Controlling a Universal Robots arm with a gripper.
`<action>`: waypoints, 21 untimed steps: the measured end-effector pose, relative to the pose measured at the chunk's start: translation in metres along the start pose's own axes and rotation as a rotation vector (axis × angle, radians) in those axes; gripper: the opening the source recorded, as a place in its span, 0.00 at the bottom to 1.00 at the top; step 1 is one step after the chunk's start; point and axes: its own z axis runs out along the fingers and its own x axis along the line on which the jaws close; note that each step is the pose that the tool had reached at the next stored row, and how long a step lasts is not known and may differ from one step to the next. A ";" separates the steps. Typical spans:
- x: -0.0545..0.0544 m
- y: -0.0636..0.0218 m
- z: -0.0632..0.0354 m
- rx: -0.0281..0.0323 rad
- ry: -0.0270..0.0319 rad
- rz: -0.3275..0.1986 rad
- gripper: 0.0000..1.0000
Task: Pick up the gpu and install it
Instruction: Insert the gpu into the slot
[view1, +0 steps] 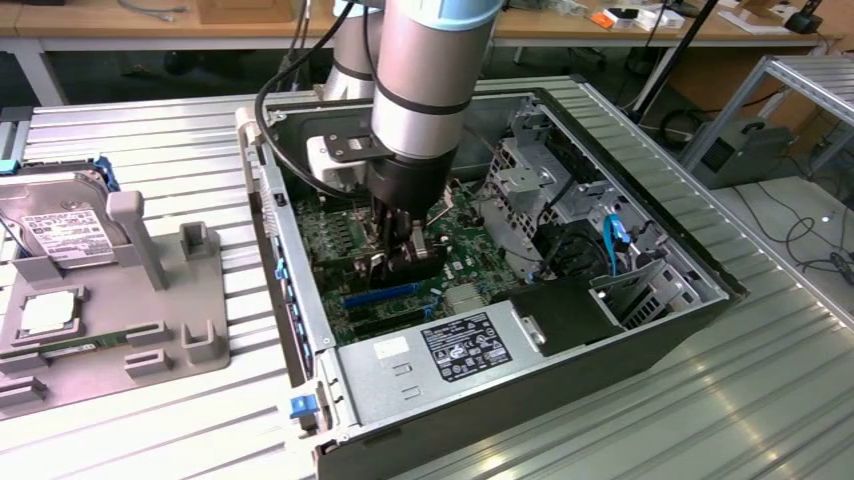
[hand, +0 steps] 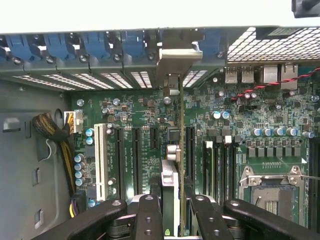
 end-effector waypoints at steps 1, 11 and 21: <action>0.000 0.0002 0.0003 -0.0002 0.0004 0.000 0.27; 0.000 0.0003 0.0021 -0.0002 -0.0081 0.000 0.27; 0.000 0.0001 0.0085 -0.0001 -0.0070 0.000 0.27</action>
